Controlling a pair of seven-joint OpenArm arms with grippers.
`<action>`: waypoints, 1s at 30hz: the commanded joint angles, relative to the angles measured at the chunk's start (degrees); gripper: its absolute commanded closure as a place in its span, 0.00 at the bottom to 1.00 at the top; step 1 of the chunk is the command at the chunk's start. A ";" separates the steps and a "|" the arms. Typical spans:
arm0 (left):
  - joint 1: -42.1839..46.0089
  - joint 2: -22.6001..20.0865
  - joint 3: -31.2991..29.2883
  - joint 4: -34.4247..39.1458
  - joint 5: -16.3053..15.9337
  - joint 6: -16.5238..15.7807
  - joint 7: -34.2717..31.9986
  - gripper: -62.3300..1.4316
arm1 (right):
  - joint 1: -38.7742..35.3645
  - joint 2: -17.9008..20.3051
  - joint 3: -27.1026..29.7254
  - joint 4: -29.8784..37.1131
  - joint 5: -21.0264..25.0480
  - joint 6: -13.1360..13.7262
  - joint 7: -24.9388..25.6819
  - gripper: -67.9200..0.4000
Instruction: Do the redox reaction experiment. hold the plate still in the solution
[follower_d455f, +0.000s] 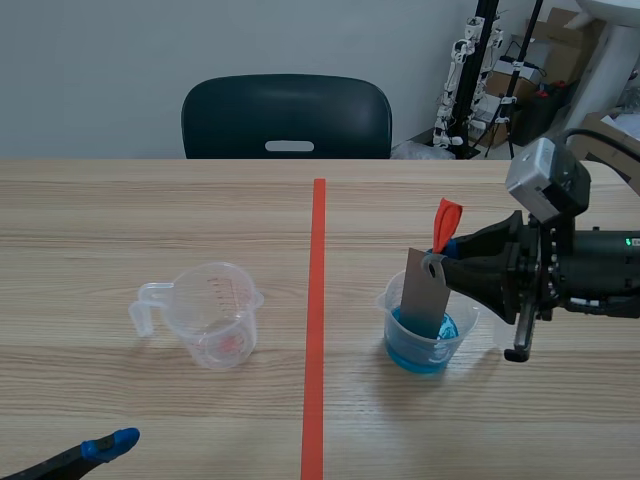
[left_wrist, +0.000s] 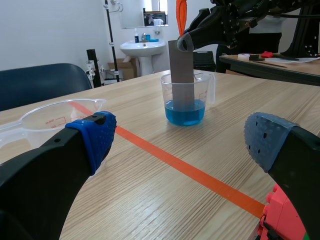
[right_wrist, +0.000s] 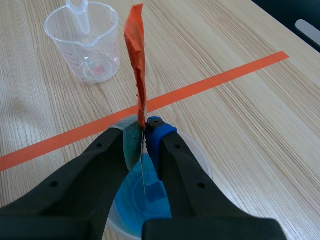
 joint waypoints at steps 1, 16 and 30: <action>0.76 -0.04 -0.07 1.09 0.04 -0.15 -2.62 0.13 | 0.83 0.17 0.55 0.28 1.05 0.02 0.90 0.99; 0.76 -0.04 -0.07 1.09 0.04 -0.15 -2.62 0.13 | 0.83 0.20 0.55 0.28 1.07 0.02 1.75 0.99; 0.76 -0.04 -0.07 1.09 0.04 -0.15 -2.62 0.13 | 0.83 0.17 0.55 0.28 1.03 0.02 1.75 0.99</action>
